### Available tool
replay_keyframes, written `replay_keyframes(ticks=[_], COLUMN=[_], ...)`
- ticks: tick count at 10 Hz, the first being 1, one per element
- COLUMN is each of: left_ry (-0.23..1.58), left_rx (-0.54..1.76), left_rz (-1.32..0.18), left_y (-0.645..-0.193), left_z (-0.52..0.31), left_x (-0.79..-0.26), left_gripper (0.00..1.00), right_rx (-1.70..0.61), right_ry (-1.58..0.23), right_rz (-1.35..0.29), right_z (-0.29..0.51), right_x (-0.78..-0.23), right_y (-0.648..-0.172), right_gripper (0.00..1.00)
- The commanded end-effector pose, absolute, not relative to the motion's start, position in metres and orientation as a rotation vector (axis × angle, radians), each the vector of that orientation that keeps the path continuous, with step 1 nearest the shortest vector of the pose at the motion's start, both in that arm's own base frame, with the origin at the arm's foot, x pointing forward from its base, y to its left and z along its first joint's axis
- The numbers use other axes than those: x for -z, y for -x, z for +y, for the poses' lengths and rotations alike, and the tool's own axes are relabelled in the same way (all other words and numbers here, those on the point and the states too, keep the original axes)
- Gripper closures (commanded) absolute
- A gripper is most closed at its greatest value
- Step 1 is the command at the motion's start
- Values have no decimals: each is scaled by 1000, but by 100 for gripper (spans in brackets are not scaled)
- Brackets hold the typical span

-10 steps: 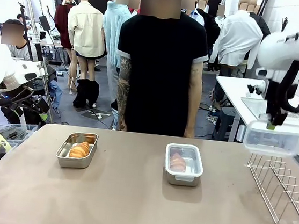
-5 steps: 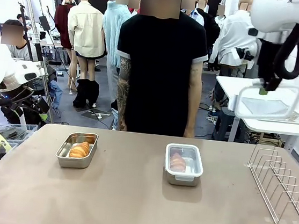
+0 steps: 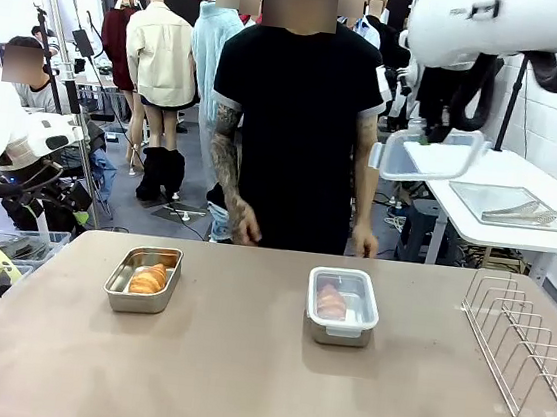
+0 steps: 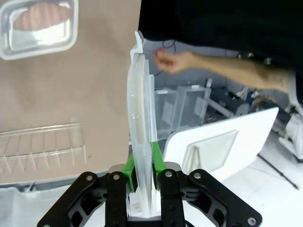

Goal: Place the bread in airtight containers.
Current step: Release when the human grabs the Airtight Container lid.

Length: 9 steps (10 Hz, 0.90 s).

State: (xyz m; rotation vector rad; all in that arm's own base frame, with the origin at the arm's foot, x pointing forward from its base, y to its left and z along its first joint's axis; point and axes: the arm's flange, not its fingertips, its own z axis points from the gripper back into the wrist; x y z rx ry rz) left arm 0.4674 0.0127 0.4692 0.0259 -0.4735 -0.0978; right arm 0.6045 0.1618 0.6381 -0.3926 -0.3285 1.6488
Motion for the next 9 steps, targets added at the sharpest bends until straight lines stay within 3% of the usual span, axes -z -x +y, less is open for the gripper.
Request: replay_keyframes(ticks=[1, 9], left_ry=[-19, -19], left_rx=[80, 80], left_rz=[-486, -486], left_y=[-468, -468], left_z=[14, 14], left_x=[-469, -469], left_gripper=[0, 0], right_rx=[-1709, -1678], right_ry=[394, 388], right_rz=[-329, -338], right_z=[178, 174], right_x=[-642, -634], right_y=[-633, -617], right_gripper=[100, 100])
